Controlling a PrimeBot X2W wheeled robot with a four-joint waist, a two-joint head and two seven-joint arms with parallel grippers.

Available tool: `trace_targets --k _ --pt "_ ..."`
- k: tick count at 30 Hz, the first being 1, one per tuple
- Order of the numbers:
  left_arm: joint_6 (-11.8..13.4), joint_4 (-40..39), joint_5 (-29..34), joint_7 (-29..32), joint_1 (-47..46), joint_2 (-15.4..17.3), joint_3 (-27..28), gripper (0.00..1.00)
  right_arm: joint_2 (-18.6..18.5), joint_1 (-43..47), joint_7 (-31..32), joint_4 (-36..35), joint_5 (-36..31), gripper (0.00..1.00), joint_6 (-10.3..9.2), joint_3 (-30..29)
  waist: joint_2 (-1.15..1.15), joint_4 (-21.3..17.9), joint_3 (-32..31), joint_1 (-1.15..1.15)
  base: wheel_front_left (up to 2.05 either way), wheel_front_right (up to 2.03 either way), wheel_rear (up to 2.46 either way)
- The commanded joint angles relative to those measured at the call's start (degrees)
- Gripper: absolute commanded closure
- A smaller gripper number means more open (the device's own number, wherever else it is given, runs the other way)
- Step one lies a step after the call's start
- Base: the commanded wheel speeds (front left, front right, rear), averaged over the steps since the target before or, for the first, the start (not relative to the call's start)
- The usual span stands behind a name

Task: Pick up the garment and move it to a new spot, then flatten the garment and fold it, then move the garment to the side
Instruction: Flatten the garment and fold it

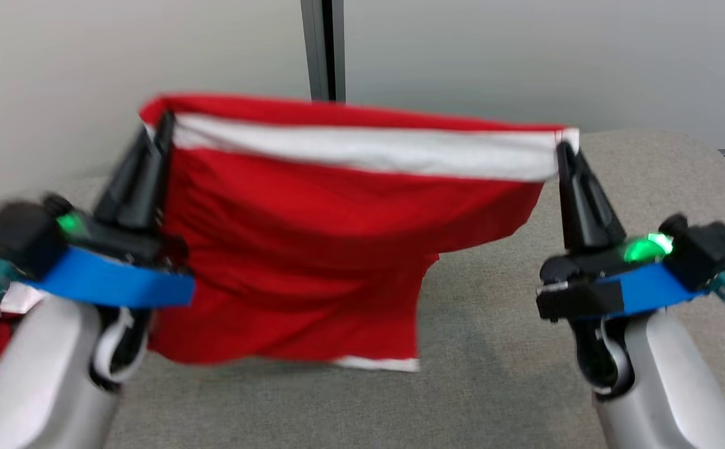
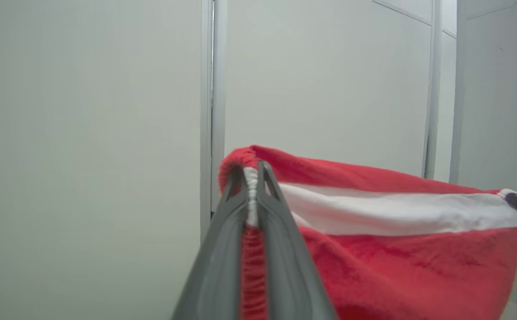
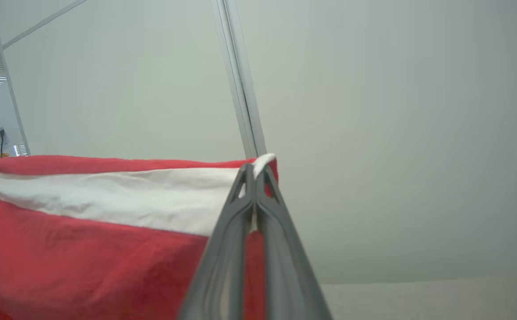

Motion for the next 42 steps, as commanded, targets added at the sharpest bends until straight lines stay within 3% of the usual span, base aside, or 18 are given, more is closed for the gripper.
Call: trace_targets --k 1,7,11,19,23,29,37,42 --pt "-0.09 -1.70 -1.79 0.28 -2.95 1.27 0.20 1.00 -0.17 -2.80 0.05 -1.29 -1.34 1.00 0.03 -0.16 0.00 -0.01 0.46 0.01 0.00 0.00 0.00" --pt "-0.09 -4.63 -7.17 6.38 -14.04 4.17 1.64 1.00 -0.17 -14.05 5.27 -3.09 -5.87 1.00 0.02 -2.31 0.00 0.08 6.58 0.01 0.00 0.00 0.00" --pt "-0.06 -0.44 -6.92 8.80 -23.42 4.58 1.31 1.00 -0.18 -24.54 5.68 0.88 -6.91 1.00 0.02 -2.95 0.00 0.36 12.77 0.01 0.00 0.00 0.00" --pt "-0.04 13.52 -4.05 0.58 -44.72 0.59 1.71 1.00 -0.36 -48.40 0.09 14.40 -14.93 1.00 -0.04 -11.75 0.00 -0.40 20.99 0.01 0.00 0.00 0.00" --pt "0.05 15.24 -5.52 -0.09 -46.77 -0.69 0.28 1.00 -0.24 -51.67 -0.08 12.92 -15.90 1.00 -0.03 -12.62 0.00 -0.14 22.45 0.01 0.00 0.00 0.00" --pt "0.04 18.62 -9.97 -0.18 -35.03 -0.29 -4.84 1.00 -0.26 -38.69 -0.08 11.24 -12.49 1.00 0.00 -9.55 0.00 -0.54 21.89 0.01 0.00 0.00 0.00" --pt "0.03 25.56 -15.05 -0.21 -9.39 -3.27 -9.60 1.00 -0.23 -9.34 -0.11 10.85 -4.86 1.00 0.01 -3.00 0.00 -1.71 17.76 0.01 0.00 0.00 0.00" --pt "0.03 27.77 -16.05 -0.18 2.11 -4.98 -10.61 1.00 -0.20 4.13 -0.10 11.24 -1.46 1.00 0.01 -0.18 0.00 -2.16 13.99 0.01 0.00 0.00 0.00"
